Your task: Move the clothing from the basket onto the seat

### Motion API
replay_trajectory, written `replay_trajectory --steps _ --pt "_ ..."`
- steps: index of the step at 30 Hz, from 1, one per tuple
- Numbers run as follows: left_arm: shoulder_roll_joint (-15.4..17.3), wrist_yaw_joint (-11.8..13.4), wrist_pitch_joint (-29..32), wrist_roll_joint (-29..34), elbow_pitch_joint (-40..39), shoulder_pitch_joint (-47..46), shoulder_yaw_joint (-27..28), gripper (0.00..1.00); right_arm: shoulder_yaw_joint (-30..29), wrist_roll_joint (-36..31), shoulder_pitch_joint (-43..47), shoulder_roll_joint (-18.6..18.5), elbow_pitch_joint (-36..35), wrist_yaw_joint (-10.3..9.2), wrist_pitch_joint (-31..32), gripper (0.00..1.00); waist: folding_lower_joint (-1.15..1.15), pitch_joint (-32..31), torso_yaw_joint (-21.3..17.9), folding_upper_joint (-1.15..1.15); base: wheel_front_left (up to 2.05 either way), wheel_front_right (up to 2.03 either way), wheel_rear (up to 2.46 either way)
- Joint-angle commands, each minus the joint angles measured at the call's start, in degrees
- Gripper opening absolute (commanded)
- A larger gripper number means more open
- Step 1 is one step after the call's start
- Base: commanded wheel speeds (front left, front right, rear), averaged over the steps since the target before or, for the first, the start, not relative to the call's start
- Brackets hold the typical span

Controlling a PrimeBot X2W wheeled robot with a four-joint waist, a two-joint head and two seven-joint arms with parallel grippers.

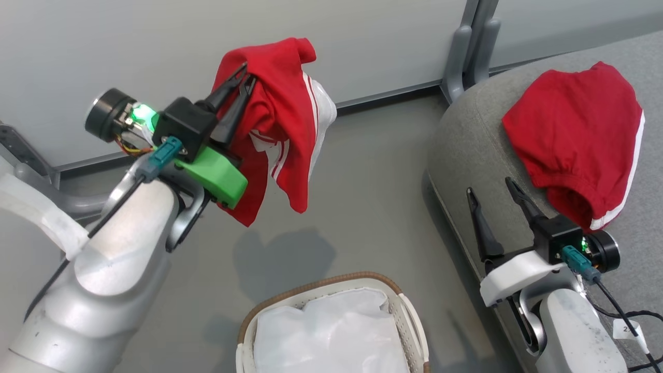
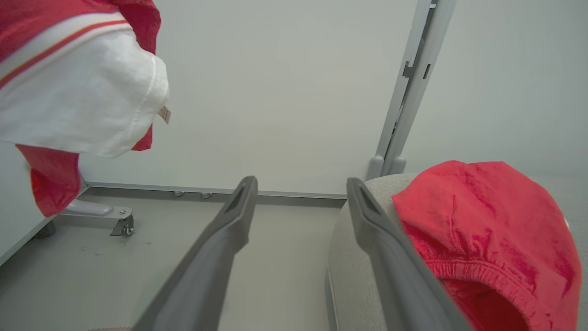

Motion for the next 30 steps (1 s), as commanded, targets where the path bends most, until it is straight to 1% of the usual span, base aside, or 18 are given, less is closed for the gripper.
replay_trajectory --steps 1,6,15,21,26,30 --pt "0.64 -0.17 0.47 -0.59 -0.24 -1.73 0.17 0.00 0.88 0.43 0.44 -0.19 0.19 -0.06 -0.10 1.00 0.01 -1.95 0.73 0.00 0.00 0.00 0.00" --pt "1.16 -0.41 2.41 -0.98 -0.23 -5.79 -0.61 0.00 4.50 1.13 -0.73 -0.19 0.52 -0.06 -0.10 1.00 0.01 -3.34 0.87 0.00 0.00 0.00 0.00" --pt "-0.50 -0.51 4.93 -2.68 -0.79 -11.01 -3.03 0.00 12.71 2.36 -3.00 -0.19 0.25 -0.06 -0.10 1.00 0.01 -4.92 2.34 0.00 0.00 0.00 0.00" --pt "-2.54 -0.55 5.83 -3.13 -0.28 -13.53 -4.51 0.00 17.69 3.64 -5.36 -0.19 -0.33 -0.06 -0.10 1.00 0.01 -5.25 3.75 0.00 0.00 0.00 0.00" --pt "-5.08 -0.57 6.34 -3.59 0.42 -14.79 -6.14 0.00 21.13 5.12 -7.40 -0.20 -1.08 -0.06 -0.10 1.00 0.01 -5.65 5.14 0.00 0.00 0.00 0.00" --pt "-6.65 -0.57 6.05 -4.03 1.18 -15.54 -7.34 0.00 21.24 5.19 -8.22 -0.20 -1.14 -0.06 -0.10 1.00 0.01 -5.81 6.31 0.00 0.00 0.00 0.00"
